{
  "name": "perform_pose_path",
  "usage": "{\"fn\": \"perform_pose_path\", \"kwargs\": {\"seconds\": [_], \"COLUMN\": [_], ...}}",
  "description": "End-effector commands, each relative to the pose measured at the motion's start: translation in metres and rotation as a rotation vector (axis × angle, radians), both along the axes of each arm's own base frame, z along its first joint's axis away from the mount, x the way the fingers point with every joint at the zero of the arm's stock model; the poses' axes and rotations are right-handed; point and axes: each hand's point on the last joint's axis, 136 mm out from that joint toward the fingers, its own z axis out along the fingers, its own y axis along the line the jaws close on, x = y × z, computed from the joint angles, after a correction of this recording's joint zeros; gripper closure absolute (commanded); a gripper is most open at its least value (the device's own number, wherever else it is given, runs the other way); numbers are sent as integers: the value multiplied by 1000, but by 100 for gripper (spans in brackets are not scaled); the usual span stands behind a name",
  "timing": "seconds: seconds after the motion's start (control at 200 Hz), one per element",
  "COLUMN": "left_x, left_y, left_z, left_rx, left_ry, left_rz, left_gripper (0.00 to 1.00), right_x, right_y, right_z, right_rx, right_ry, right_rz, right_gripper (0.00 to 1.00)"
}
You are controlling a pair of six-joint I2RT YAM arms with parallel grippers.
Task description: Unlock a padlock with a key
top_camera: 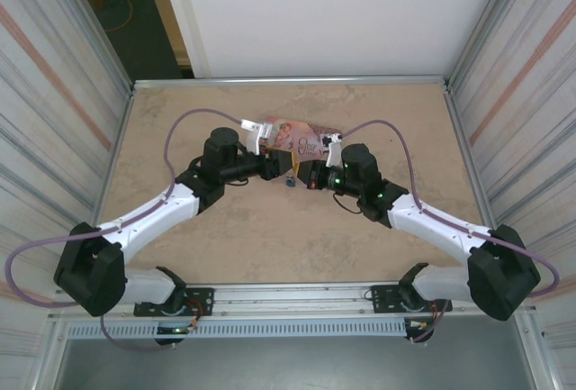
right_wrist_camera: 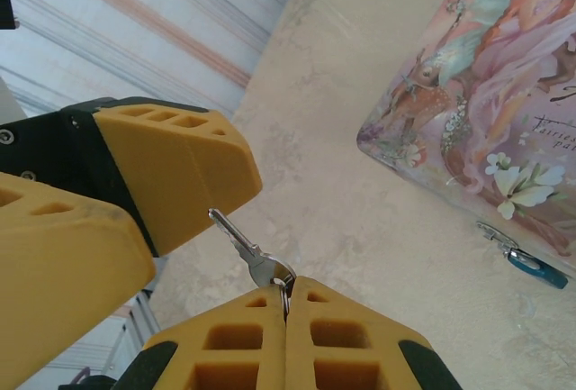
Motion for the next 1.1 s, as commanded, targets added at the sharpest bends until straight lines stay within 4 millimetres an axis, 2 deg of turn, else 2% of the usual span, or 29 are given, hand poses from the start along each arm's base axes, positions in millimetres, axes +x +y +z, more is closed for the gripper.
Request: {"fn": "perform_pose_path", "kwargs": {"seconds": [0.0,0.276,0.526,0.631,0.872,0.987,1.097], "left_x": [1,2,1,1,-1,-4,-9], "left_y": [-6,-7,-6,-3,19,29,34], "left_z": [15,13,12,16,36,45,51], "left_rx": [-20,-17,-8,2,-1,-5,-5], "left_ry": [-47,-39,-42,-57,-100,-106,-105], "left_rz": [-22,-23,-23,-13,-7,-30,-61], "left_gripper": [55,75,100,100,100,100,100], "right_x": [1,1,-1,-2,-2,1,1], "right_y": [9,9,10,8,-10,-22,-24], "right_z": [23,25,24,23,31,47,66], "right_rx": [55,59,57,51,70,125,170], "right_ry": [-30,-33,-28,-30,-64,-116,-178], "right_rz": [18,18,32,38,106,132,176], "right_gripper": [100,100,100,100,73,62,54]}}
